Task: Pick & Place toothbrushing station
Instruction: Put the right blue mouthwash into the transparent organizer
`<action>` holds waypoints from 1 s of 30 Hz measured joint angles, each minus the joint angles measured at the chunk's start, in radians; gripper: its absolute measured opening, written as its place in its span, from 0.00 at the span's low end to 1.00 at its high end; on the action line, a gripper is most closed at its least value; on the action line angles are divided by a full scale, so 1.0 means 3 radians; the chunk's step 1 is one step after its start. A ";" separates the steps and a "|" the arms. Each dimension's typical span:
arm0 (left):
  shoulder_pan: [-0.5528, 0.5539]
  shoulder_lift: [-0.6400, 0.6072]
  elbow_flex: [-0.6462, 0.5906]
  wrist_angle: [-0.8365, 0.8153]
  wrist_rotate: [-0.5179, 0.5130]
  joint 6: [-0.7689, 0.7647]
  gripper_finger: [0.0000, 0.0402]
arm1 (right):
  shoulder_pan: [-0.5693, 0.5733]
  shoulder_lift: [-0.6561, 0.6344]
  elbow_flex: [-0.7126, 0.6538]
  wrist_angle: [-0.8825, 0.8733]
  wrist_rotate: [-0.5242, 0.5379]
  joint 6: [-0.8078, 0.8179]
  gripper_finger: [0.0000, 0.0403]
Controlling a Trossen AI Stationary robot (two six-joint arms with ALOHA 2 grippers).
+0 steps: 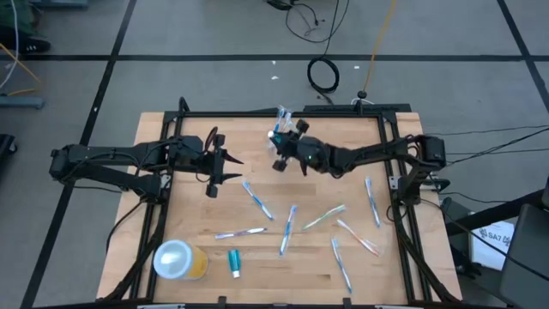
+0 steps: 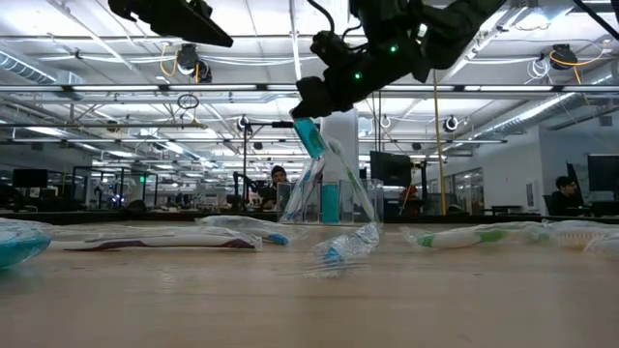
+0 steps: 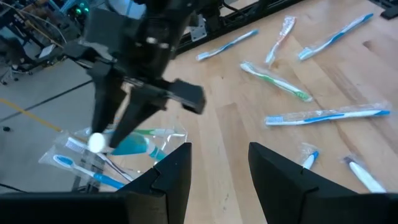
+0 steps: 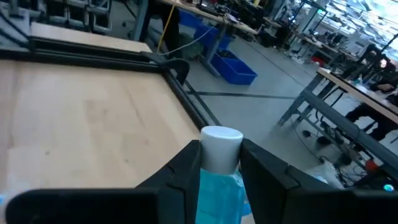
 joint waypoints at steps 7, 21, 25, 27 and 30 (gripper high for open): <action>0.0000 0.0000 0.0000 -0.0003 0.0001 -0.0224 0.41 | -0.0289 0.0042 0.0000 -0.0013 -0.0049 0.0072 0.23; -0.0003 0.0000 0.0000 -0.0001 0.0001 -0.0410 0.41 | -0.0394 0.0114 -0.0284 0.0187 -0.0151 0.0809 0.23; -0.0003 0.0000 0.0000 0.0000 0.0001 -0.0409 0.41 | -0.0396 0.0123 -0.0518 0.0547 -0.0141 0.1048 0.23; -0.0003 0.0000 0.0000 0.0001 0.0001 -0.0409 0.41 | -0.0396 0.0120 -0.0619 0.0733 -0.0044 0.1076 0.23; -0.0003 0.0000 0.0000 0.0001 0.0001 -0.0408 0.41 | -0.0394 0.0121 -0.0753 0.0819 0.0232 0.1079 0.23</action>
